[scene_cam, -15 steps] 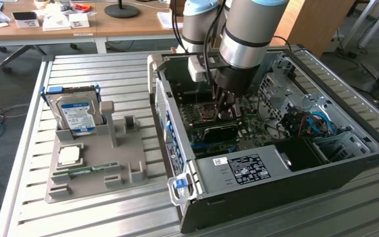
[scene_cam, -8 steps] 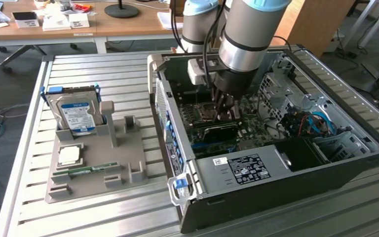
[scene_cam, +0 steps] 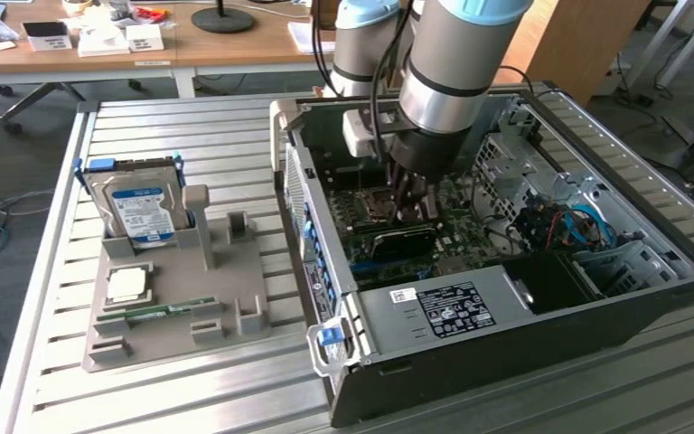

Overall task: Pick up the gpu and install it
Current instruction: 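Press down on the gpu until it lock into place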

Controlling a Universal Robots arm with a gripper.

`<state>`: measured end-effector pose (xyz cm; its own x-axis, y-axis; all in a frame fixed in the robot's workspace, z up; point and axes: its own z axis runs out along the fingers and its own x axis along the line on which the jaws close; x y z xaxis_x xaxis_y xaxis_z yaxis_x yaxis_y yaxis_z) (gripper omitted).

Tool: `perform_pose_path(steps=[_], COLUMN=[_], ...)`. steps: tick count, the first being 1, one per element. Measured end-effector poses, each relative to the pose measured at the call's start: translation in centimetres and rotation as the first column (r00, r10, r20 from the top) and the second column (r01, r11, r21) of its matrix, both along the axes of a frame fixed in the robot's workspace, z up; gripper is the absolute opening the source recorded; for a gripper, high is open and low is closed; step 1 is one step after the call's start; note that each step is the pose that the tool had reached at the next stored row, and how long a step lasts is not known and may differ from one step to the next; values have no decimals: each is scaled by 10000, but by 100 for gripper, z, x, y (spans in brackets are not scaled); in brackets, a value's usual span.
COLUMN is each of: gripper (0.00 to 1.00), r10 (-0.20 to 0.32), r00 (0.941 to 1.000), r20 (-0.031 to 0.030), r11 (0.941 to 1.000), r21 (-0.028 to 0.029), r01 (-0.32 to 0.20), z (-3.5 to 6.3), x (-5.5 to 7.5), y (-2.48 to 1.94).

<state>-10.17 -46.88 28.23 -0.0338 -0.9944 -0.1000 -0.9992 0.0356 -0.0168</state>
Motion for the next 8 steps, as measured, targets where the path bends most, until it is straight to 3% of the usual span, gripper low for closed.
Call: perform_pose_path(steps=[8], gripper=[11], r10=[-3], r00=[10000], r20=[-8], r11=[10000], r21=[6], r01=[3], z=[-98], x=[-1], y=[1])
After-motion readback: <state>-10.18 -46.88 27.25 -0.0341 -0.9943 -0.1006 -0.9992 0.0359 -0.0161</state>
